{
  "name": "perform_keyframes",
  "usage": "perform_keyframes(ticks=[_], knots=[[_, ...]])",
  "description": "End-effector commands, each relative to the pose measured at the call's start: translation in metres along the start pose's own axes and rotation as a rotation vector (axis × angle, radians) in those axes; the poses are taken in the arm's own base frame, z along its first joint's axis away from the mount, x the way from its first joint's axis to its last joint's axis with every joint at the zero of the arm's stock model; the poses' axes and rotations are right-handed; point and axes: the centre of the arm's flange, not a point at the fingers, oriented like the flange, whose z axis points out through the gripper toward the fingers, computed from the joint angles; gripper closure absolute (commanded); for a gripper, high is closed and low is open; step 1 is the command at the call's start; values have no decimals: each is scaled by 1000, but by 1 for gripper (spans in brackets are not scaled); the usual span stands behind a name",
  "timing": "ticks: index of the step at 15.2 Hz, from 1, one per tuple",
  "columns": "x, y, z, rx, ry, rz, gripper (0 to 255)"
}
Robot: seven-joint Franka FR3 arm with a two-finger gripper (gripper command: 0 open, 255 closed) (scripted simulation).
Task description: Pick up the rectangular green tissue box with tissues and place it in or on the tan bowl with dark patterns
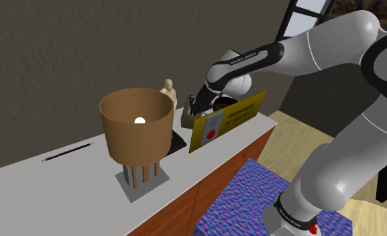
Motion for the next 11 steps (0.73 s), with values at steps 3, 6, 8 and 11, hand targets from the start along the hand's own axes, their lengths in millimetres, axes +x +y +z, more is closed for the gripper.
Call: perform_keyframes(ticks=[3, 6, 8, 11], knots=[[3, -7, -20, 0, 0, 0, 255], [6, -13, -34, 0, 0, 0, 255], [7, -17, -44, 0, 0, 0, 255], [10, -22, -58, 0, 0, 0, 255]])
